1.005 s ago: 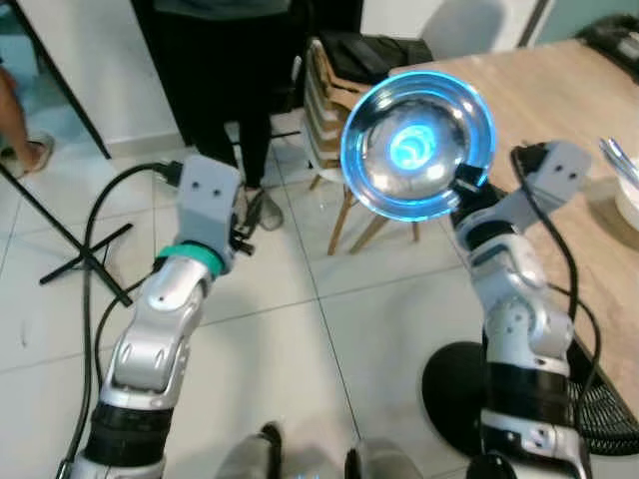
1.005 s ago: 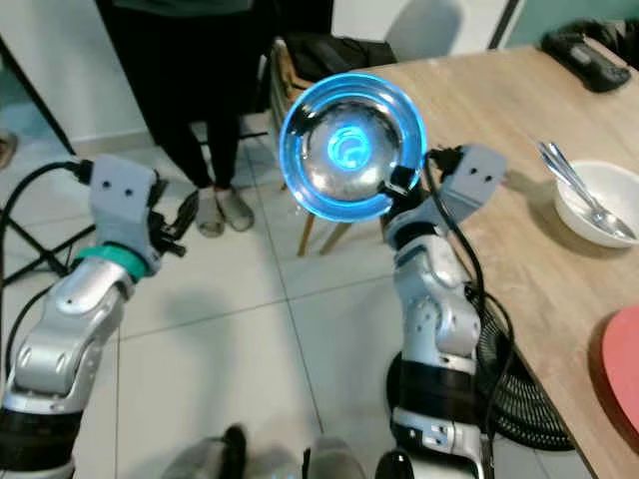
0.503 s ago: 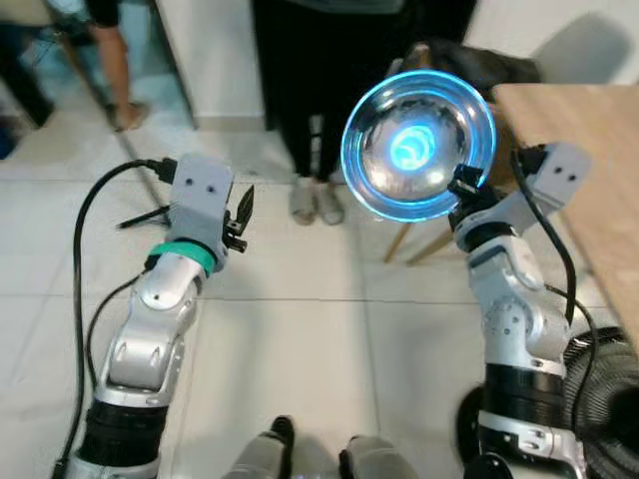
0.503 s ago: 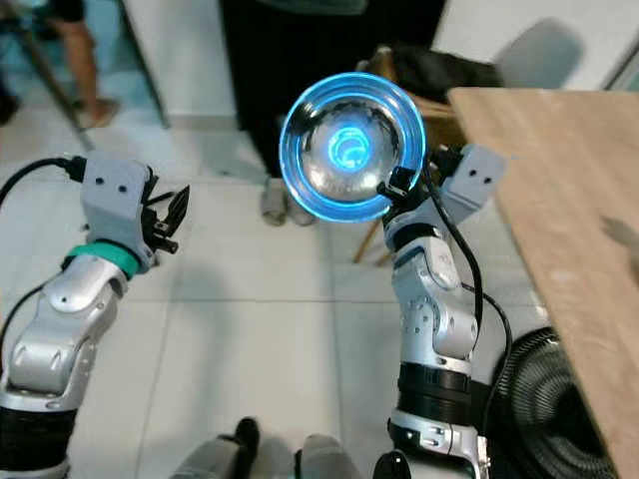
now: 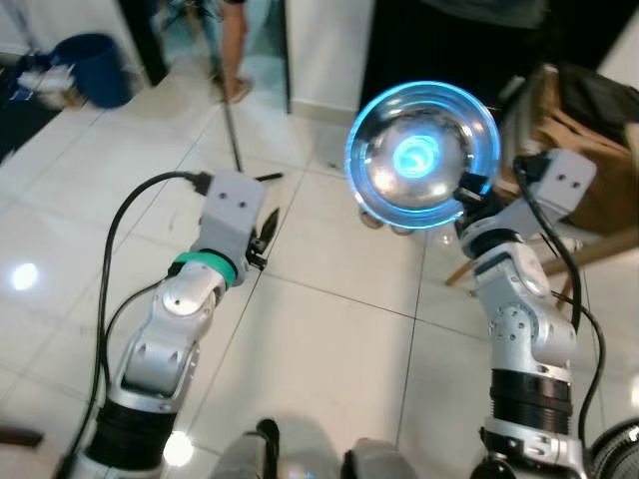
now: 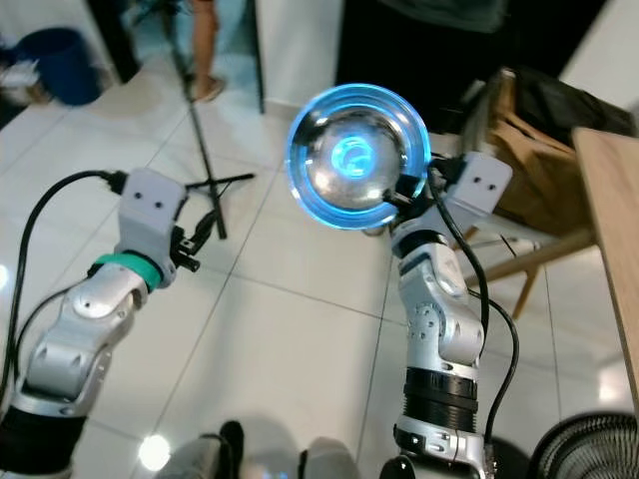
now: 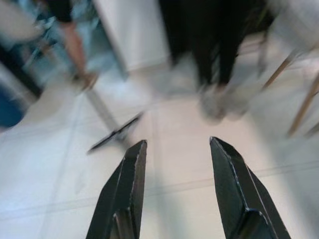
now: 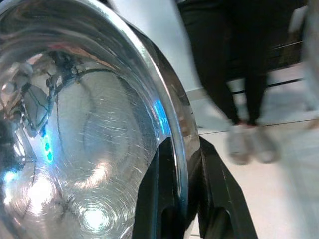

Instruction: Setting the table

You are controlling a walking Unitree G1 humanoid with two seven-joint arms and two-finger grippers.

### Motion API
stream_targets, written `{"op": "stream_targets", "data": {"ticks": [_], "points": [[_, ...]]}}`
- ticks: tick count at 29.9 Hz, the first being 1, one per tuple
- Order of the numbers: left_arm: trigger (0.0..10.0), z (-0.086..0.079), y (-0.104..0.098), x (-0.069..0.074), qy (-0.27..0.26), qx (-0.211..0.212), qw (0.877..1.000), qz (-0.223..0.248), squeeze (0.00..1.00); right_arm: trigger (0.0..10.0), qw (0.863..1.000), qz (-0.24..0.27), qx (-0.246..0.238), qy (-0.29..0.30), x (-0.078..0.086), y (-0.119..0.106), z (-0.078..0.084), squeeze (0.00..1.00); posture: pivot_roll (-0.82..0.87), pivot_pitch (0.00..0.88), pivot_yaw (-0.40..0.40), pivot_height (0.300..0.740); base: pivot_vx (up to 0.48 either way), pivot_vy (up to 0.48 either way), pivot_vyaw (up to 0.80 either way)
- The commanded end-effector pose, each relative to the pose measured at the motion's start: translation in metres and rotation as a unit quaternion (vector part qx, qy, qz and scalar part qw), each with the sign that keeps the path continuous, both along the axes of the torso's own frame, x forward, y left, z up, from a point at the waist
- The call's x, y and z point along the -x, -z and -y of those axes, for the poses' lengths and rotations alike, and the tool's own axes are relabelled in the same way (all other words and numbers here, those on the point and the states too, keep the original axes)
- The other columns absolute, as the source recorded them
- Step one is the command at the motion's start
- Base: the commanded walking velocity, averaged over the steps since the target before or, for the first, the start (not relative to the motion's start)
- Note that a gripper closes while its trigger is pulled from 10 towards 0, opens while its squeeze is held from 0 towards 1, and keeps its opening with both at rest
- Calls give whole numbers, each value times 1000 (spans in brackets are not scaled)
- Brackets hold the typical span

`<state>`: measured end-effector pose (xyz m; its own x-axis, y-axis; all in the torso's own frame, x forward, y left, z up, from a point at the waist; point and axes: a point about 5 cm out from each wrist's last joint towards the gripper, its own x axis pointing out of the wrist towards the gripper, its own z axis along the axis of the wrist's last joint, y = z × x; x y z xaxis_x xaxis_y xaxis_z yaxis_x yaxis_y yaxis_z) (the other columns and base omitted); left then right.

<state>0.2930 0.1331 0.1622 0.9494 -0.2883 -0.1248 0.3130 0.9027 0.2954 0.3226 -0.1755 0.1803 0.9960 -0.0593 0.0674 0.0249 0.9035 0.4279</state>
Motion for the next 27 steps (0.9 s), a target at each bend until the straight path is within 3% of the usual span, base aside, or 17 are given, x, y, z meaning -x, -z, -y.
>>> {"op": "stream_targets", "data": {"ticks": [1, 4, 15, 21, 27], "points": [[10000, 4, 15, 4, 12, -11, 999, -41, 0, 10000, 1000, 0, 0, -7, 2, 3, 0, 122, -129, 8, 41, 740, 0, 0, 794], [10000, 7, 30, 11, 37, -22, 995, -89, 0, 10000, 1000, -5, -10, -20, 5, 9, -3, 149, -130, 10, 48, 740, 0, 0, 794], [10000, 22, 48, 18, 49, 23, 989, -137, 0, 10000, 1000, -3, -19, -23, 6, 9, -6, 149, -134, 13, 56, 740, 0, 0, 794], [10000, 21, 47, 17, 39, 30, 991, -128, 0, 10000, 1000, -1, -21, -20, 7, 8, -4, 149, -134, 13, 56, 740, 0, 0, 794], [10000, 15, 42, 10, -4, 38, 993, -112, 0, 10000, 1000, 2, -21, -20, 6, 7, -4, 153, -134, 12, 59, 740, 0, 0, 794]]}}
